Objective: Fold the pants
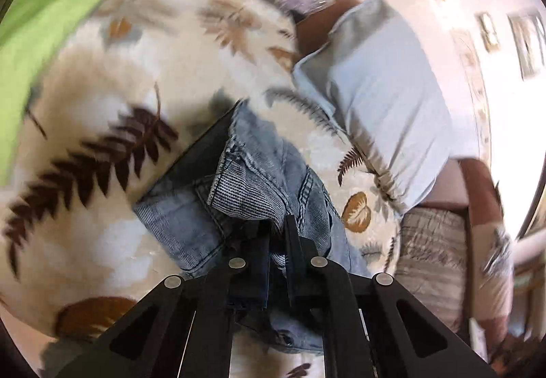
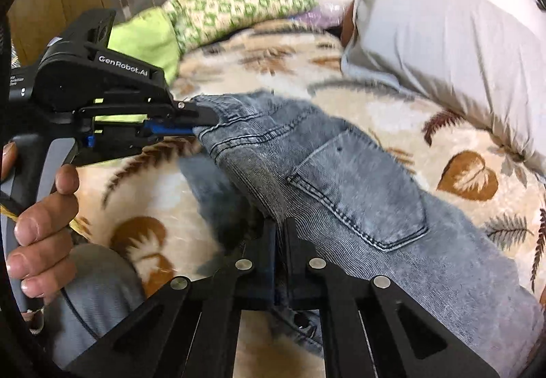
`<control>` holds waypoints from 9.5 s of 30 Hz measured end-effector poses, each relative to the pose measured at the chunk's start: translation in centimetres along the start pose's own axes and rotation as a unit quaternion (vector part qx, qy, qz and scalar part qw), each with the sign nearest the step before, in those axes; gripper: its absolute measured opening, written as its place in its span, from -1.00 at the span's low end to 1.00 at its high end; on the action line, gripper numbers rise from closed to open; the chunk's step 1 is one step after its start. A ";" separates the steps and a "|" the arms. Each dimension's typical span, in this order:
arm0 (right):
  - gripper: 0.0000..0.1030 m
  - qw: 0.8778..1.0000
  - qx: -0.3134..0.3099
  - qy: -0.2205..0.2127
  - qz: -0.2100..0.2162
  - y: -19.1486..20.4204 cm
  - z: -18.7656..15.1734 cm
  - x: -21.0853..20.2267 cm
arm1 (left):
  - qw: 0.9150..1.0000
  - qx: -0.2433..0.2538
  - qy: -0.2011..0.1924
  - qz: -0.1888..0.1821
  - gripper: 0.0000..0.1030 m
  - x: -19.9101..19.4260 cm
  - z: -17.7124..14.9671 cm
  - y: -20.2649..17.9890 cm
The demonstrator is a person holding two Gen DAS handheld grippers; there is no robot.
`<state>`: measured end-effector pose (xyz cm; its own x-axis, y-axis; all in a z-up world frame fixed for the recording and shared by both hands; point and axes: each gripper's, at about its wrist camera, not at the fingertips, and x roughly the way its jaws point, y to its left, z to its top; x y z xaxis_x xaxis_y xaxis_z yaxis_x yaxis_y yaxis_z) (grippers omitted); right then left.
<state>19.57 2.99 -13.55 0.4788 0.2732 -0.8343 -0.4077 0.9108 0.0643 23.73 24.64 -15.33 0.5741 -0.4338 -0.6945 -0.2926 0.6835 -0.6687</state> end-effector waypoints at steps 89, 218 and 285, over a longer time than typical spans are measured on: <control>0.24 0.852 0.522 0.001 -0.039 -38.5 -27.8 -15.8 | 0.794 0.586 0.162 -0.017 -0.77 23.4 -38.3 -29.3; 0.23 0.967 0.226 -0.060 -0.101 -9.1 -7.9 -11.6 | 0.992 0.115 0.036 0.044 0.00 -4.3 -12.9 -3.9; 0.26 0.917 0.367 -0.136 0.082 -22.7 -9.5 -12.7 | 0.799 0.597 -0.062 0.048 -0.66 0.5 -28.1 -18.7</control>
<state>15.35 -24.07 -9.65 0.6750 0.4018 -0.6188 0.0924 0.7861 0.6112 7.98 -4.82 -10.60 0.6851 -0.3348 -0.6470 0.5555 0.8147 0.1666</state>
